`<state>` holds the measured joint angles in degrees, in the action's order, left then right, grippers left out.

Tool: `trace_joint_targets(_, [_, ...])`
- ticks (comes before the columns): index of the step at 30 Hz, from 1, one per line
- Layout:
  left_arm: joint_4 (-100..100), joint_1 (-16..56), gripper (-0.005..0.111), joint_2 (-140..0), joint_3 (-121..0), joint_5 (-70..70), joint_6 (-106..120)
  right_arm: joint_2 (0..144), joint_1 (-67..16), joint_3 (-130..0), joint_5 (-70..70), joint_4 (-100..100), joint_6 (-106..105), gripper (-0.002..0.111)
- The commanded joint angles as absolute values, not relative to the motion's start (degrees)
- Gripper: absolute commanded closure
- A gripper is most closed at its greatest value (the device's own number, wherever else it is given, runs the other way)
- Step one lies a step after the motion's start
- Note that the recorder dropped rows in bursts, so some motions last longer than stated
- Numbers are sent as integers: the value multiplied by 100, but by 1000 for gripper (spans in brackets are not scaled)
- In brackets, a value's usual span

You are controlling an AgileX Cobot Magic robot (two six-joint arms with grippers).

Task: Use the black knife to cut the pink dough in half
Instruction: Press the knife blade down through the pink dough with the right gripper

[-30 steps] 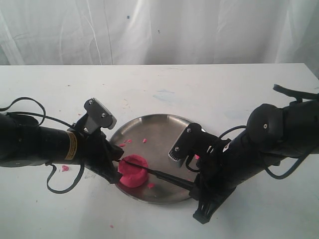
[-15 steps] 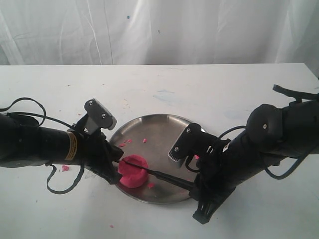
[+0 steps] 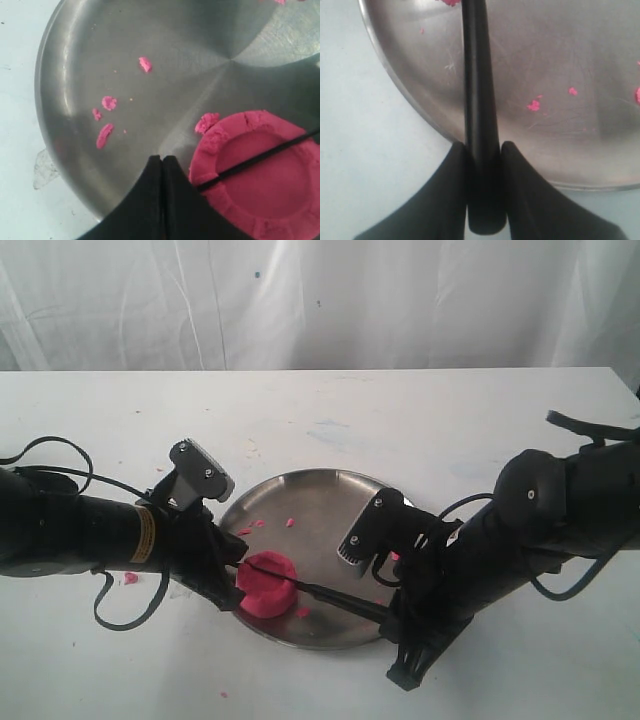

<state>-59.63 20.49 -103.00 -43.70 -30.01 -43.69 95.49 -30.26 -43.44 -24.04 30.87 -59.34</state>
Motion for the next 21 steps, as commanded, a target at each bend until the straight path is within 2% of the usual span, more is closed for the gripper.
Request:
trace_joint_targets(1, [-6100,2071,107,-10333,-4277,-2740,-4365,9556,-2968,-4334,-2074,3149,-5625,108])
trace_joint_targets(6, [-6100,2071,107,-10333,-4277,-2740,-4365,9556,-2968,-4338,-2061,3136,-5382,108])
trace_joint_targets(13, [-6100,2071,107,-10333,-4277,-2740,-4365,9556,-2968,-4747,-2827,3053,-5078,108])
trace_joint_targets(21, [-6100,2071,107,-10337,-4277,-2692,-4365,9640,-2968,-4736,-2805,2768,-5078,108])
